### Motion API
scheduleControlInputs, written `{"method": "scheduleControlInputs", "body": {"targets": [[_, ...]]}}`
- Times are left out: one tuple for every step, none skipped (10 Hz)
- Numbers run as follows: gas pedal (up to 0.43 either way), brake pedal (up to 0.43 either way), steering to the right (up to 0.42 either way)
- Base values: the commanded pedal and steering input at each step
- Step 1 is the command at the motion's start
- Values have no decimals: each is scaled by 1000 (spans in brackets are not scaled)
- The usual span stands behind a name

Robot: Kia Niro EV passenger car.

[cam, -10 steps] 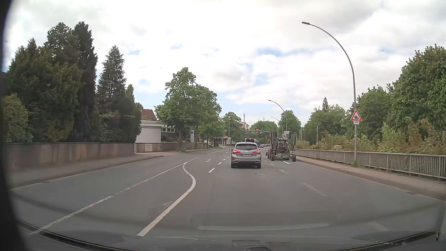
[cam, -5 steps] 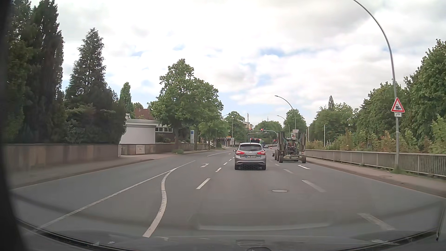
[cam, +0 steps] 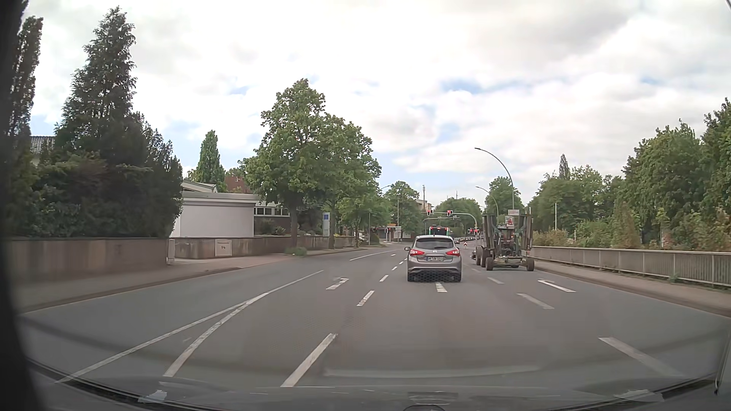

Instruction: Follow the waypoints while adhering to traffic rules and regulations

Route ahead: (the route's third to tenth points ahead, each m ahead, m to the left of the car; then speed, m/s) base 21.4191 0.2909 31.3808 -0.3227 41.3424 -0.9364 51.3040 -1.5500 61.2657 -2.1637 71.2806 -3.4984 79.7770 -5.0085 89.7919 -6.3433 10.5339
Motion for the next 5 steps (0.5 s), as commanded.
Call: {"method": "scheduleControlInputs", "body": {"targets": [[169,0,-56],[177,0,-56],[189,0,-55],[189,0,-53],[189,0,-45]]}}
